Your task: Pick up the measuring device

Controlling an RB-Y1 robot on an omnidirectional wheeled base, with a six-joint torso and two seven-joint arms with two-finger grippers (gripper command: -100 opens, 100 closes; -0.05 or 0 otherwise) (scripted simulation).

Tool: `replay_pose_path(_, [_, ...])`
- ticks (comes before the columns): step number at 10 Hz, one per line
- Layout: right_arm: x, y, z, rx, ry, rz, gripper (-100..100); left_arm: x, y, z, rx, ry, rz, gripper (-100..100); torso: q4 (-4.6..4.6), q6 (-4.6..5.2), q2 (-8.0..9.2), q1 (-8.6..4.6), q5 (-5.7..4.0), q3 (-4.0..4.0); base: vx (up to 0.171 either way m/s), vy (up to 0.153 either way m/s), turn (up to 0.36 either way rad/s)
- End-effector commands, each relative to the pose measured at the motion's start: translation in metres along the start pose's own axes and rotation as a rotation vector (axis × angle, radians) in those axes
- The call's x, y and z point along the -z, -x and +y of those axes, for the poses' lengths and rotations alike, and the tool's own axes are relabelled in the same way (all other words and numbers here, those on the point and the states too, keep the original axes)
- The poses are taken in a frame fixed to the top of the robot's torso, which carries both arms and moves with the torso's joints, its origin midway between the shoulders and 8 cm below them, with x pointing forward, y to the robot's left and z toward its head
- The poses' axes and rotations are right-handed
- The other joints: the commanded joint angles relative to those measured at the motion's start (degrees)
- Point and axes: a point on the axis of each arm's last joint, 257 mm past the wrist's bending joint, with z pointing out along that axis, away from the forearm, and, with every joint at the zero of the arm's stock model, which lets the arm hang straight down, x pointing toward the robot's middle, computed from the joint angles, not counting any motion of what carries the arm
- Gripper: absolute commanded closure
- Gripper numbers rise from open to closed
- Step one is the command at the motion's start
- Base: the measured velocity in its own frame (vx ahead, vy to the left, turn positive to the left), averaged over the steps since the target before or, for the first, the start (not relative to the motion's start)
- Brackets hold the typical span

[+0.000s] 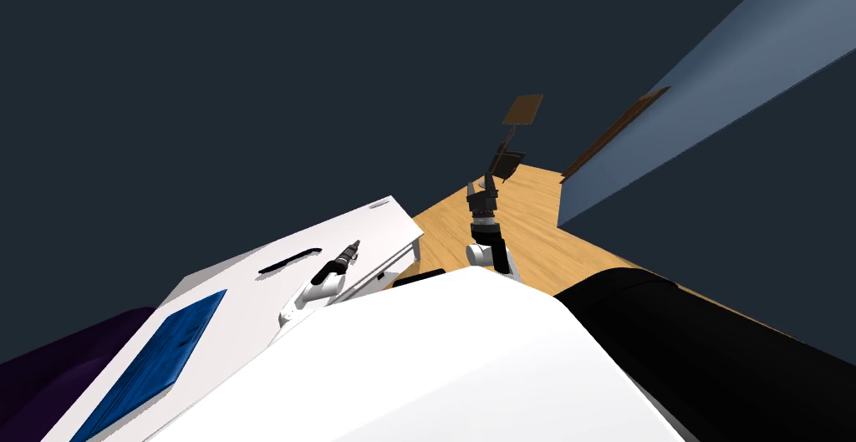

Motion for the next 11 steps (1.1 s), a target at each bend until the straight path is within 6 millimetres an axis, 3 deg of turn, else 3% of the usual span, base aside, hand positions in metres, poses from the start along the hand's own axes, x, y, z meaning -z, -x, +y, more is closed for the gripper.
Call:
replay_pose_path(1, [0.0,0.0,0.0,0.0,0.0,0.0,0,-0.003,-0.006,0.022,-0.028,0.053,0.033,-100,0.0,0.0,0.0,0.0,0.0,0.0,0.004,-0.008,-0.116])
replay_pose_path(2, [0.0,0.0,0.0,0.0,0.0,0.0,0,-0.003,-0.007,0.023,-0.028,0.055,0.034,-100,0.0,0.0,0.0,-0.02,0.0,0.0,0.002,-0.004,-0.032])
replay_pose_path(4, [0.0,0.0,0.0,0.0,0.0,0.0,0,-0.006,-0.013,0.05,-0.059,0.117,0.073,-100,0.0,-0.01,0.01,-0.01,0.0,0.0,0.001,-0.006,-0.071])
replay_pose_path(5, [0.0,0.0,0.0,0.0,0.0,0.0,0,-0.006,-0.014,0.051,-0.059,0.119,0.074,-100,0.0,-0.01,0.01,-0.01,0.0,0.01,0.0,-0.002,-0.025])
replay_pose_path(10, [0.0,0.0,0.0,0.0,0.0,0.0,0,-0.006,-0.024,0.103,-0.115,0.237,0.153,-100,0.0,-0.02,0.02,-0.01,0.0,0.01,0.0,-0.005,-0.067])
replay_pose_path(11, [0.0,0.0,0.0,0.0,0.0,0.0,0,-0.006,-0.024,0.103,-0.115,0.237,0.153,-100,0.0,-0.02,0.02,-0.02,-0.01,0.01,0.001,-0.004,-0.018])
